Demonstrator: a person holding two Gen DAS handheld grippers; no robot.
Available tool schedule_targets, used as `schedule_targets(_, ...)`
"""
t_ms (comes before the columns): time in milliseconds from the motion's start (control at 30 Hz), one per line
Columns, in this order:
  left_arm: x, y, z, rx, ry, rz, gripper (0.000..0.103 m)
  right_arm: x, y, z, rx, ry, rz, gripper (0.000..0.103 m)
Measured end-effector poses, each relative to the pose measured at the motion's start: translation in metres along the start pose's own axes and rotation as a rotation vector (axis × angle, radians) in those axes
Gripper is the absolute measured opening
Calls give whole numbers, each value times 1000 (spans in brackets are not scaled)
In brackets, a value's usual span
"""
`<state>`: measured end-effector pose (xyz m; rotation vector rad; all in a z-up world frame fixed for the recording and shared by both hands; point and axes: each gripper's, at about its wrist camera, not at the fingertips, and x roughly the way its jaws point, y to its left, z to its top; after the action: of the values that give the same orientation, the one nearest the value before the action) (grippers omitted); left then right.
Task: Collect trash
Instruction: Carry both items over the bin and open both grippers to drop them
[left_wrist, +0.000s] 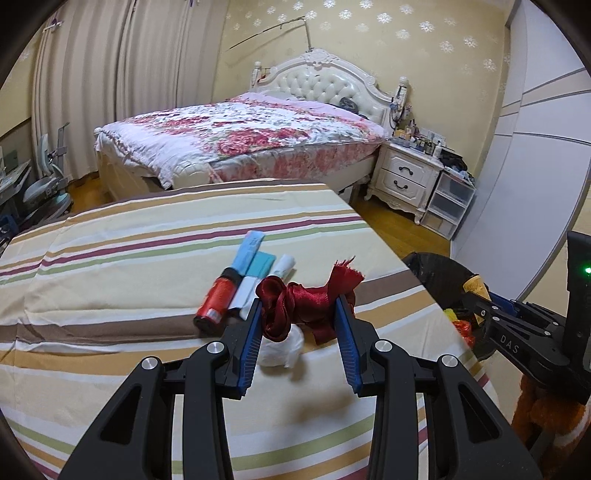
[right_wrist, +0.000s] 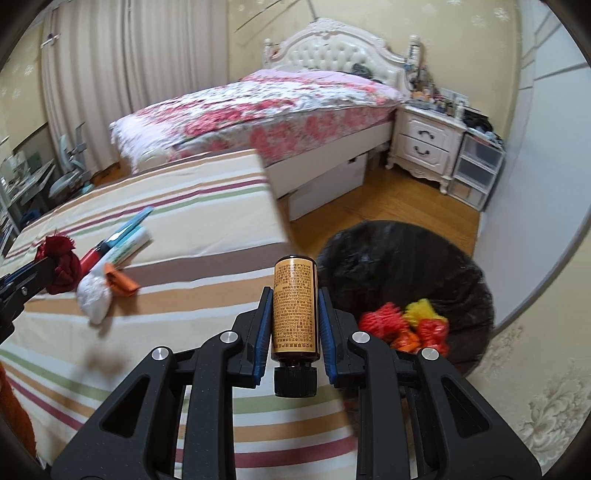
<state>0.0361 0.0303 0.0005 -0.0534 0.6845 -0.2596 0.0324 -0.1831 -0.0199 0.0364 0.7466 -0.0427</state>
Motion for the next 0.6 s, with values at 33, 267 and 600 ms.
schedule_targets(33,3,-8,3,13,-4,-10,39,0,-9,2,13,-4,-16,23)
schedule_targets(267,37,-67,18,88,11,-89,39,6,-60,6,96,-16,-98,23)
schedule_targets(600,86,-131,28,180,53,-140,39,24,-104,9,170,-7,-147,23)
